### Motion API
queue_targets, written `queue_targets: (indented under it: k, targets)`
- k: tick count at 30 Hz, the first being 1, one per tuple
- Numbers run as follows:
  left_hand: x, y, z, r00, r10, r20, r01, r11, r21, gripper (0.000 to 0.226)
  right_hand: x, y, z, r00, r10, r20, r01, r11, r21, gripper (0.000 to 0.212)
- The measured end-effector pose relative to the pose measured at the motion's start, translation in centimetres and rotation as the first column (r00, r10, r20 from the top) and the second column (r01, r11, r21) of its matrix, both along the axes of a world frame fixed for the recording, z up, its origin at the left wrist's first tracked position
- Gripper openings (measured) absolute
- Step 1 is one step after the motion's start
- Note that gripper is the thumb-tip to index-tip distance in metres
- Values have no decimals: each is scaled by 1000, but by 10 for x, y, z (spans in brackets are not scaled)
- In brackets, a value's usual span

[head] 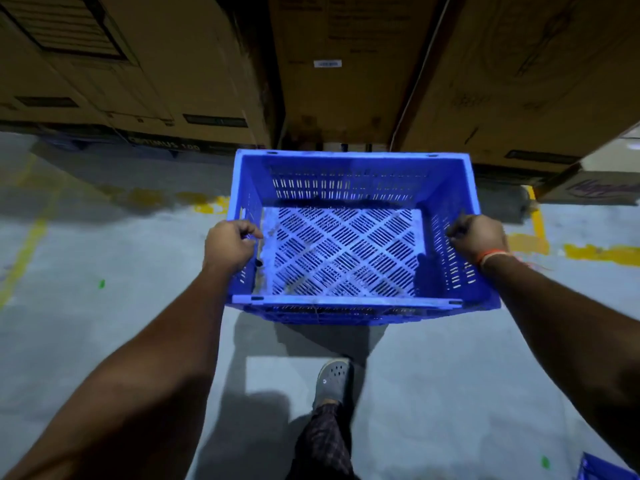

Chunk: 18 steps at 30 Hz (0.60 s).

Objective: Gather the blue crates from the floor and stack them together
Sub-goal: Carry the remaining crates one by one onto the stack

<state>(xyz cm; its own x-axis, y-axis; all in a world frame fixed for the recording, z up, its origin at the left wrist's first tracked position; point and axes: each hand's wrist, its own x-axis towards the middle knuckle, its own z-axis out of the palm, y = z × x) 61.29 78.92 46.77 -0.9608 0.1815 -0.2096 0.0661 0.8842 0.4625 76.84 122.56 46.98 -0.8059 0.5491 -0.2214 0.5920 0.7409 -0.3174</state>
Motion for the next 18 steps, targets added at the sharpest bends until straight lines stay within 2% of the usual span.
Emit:
queue_targets:
  k: [3, 9, 10, 14, 16, 18]
  targets:
    - [-1, 1, 8, 999, -6, 36, 4, 998, 69, 21, -2, 0, 3, 1000, 8, 20, -8, 1000, 7, 12]
    - [-5, -5, 2, 999, -7, 39, 4, 996, 93, 30, -6, 3, 7, 995, 10, 101, -3, 997, -78, 17]
    - [-6, -6, 0, 999, -7, 41, 3, 995, 100, 32, -7, 5, 11, 987, 26, 157, -9, 994, -113, 21]
    - [-6, -8, 6, 999, -30, 39, 23, 984, 179, 36, -1, 2, 29, 935, 30, 354, 45, 979, -200, 67]
    - [-3, -11, 8, 1000, -31, -3, 31, 982, 187, 28, 10, -8, 34, 950, -33, 312, 86, 984, -156, 77]
    - [2, -11, 8, 997, -16, -81, 25, 993, 113, 31, 25, -20, 43, 979, -65, 195, 83, 993, -87, 75]
